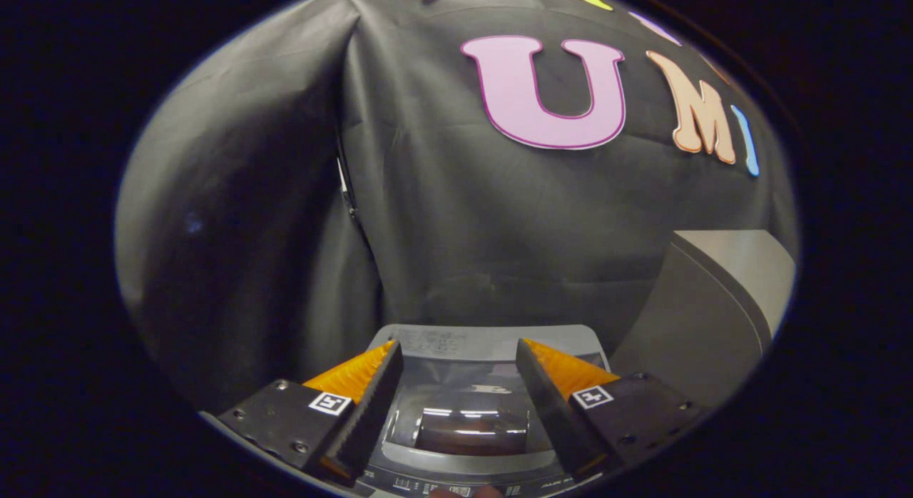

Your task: Put the clothes into the washing machine and then close the washing machine lid.

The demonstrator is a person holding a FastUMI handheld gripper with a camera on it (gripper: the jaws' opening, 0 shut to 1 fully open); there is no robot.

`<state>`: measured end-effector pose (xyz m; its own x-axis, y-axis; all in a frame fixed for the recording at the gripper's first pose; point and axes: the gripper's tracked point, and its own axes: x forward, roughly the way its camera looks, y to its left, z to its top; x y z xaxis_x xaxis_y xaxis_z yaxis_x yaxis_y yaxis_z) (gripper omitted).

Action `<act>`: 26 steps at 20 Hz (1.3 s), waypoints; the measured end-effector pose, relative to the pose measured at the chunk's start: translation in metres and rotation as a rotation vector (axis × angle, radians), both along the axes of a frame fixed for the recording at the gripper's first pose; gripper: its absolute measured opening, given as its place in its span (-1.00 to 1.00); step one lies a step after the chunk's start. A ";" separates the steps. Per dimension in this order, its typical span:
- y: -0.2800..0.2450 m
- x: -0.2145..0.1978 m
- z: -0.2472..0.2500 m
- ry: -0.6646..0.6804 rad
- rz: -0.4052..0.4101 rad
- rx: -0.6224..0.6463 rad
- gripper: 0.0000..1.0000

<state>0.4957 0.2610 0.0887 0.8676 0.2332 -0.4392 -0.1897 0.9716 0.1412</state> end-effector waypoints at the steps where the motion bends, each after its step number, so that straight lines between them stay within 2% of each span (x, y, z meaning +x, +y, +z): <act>1: -0.002 -0.003 0.001 -0.007 0.002 0.011 0.95; 9: -0.023 -0.036 -0.004 -0.046 -0.002 0.027 0.95; 14: -0.031 -0.061 -0.010 -0.090 0.021 -0.027 0.95; 26: -0.042 -0.126 0.002 -0.162 0.033 0.045 0.95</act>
